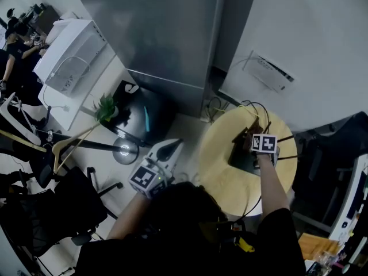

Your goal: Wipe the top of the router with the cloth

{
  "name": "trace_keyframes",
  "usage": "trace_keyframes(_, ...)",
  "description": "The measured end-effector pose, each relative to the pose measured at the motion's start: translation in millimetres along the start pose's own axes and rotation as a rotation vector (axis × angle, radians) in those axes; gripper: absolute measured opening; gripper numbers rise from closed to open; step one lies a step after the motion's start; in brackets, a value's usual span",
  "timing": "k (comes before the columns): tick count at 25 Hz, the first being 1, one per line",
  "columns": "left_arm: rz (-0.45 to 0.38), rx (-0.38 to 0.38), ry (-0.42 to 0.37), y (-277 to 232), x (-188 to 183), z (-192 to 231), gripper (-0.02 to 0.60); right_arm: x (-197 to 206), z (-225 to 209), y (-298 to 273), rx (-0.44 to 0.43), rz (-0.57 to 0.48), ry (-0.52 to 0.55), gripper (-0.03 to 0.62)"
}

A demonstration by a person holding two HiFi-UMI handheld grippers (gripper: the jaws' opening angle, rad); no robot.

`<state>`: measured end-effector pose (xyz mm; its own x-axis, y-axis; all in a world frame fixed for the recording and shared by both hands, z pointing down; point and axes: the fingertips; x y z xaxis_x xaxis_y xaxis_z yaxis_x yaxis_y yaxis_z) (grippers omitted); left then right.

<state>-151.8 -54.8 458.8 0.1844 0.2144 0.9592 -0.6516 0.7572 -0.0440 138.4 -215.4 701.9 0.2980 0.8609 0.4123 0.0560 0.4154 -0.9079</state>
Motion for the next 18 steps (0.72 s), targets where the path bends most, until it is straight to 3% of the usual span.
trace_keyframes(18,-0.051,0.083,-0.038,-18,-16,-20,-0.003,-43,6,67,0.032,-0.207,0.100,0.063)
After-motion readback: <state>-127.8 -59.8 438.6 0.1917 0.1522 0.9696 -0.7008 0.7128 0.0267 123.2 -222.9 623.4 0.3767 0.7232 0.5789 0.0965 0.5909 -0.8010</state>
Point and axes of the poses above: the fingertips, and each gripper's own axes: y backward along the fingers, z to its left, x out of its underside, and after that the axes turned 13 degrees about x, right-handed
